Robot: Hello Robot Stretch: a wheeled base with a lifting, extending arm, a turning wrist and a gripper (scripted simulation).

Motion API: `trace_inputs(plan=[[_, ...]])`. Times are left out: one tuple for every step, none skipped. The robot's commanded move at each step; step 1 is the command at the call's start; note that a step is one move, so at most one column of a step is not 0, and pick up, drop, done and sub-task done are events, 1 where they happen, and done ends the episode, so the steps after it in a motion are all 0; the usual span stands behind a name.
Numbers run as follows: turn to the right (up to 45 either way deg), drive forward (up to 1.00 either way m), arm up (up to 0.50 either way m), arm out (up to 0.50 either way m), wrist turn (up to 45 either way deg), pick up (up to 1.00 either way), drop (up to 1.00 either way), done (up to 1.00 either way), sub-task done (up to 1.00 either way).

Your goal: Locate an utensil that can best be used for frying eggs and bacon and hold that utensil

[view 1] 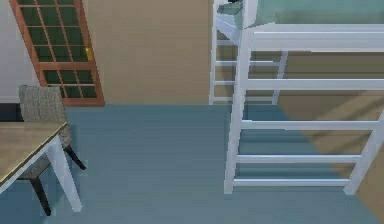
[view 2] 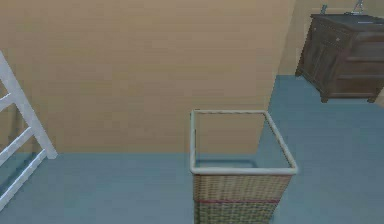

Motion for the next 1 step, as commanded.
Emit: trace_inputs(plan=[[0.0,0.2,0.0,0.0,0.0,0.0,0.0,0.0,0.0]])
